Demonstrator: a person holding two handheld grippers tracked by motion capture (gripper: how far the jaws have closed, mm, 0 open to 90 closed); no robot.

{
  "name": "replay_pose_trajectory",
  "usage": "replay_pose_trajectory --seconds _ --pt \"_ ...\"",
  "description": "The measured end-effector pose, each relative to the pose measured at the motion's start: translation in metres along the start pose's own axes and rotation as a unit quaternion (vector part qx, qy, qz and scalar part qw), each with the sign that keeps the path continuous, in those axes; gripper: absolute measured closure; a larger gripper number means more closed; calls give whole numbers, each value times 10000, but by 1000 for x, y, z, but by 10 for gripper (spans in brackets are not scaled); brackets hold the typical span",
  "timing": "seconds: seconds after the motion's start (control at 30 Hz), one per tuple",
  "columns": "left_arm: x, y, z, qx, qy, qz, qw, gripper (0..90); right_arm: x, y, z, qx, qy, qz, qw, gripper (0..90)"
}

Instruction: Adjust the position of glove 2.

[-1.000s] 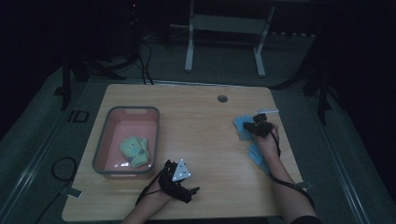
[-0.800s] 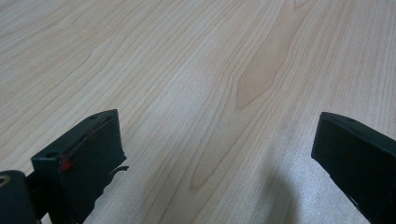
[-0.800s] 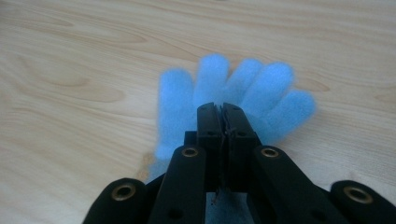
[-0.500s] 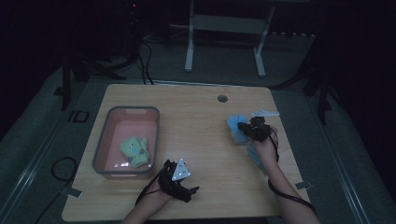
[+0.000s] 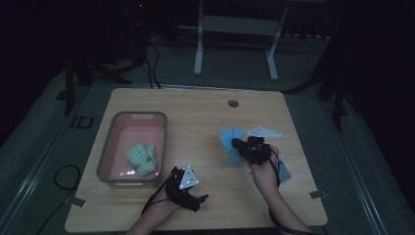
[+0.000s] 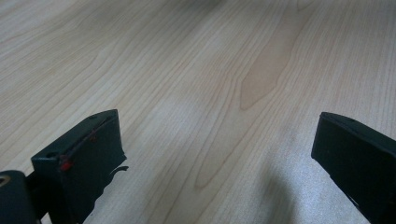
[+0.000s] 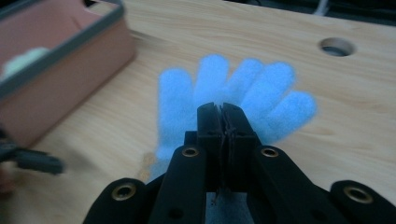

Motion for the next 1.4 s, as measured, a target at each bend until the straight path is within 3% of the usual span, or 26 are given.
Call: replay_pose_trajectory --seconds 0.1,0.17,0.3,0.5,0.63,0.83,1.1,1.23,1.4 --pt "-1 -1 0 20 1 8 10000 26 -12 4 -10 -85 120 59 9999 872" --pt "-2 -2 1 49 5 36 10000 26 -22 10 -23 -153 128 -22 9998 872" --pt "-1 -2 1 87 -13 44 10000 26 -27 18 -37 -218 99 -172 9996 872" --pt "-1 -1 0 29 -9 -2 10000 26 -25 35 -60 -436 266 -334 9981 872" --pt "-1 -1 0 28 7 18 10000 26 -19 46 -68 -504 411 -477 9967 871" --pt "0 -1 -1 27 25 3 10000 26 -17 56 -77 -563 426 -603 9957 846" --pt "-1 1 -1 -9 45 10 10000 26 -19 57 -76 -587 339 -523 9963 713" --pt "-1 1 -2 -2 51 14 10000 26 -20 51 -70 -599 242 -345 9973 627" --pt "-2 1 -2 -14 71 23 10000 26 -14 43 -56 -564 130 -316 9978 572"
Point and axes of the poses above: each handheld gripper's, and its own axes: y roughly forward along the jaws, z roughly out of its top, x roughly to its right, the point moved 1 cm from there along y, roughly forward along the jaws, and after that the axes turned 7 degrees about y, right-handed, at the moved point
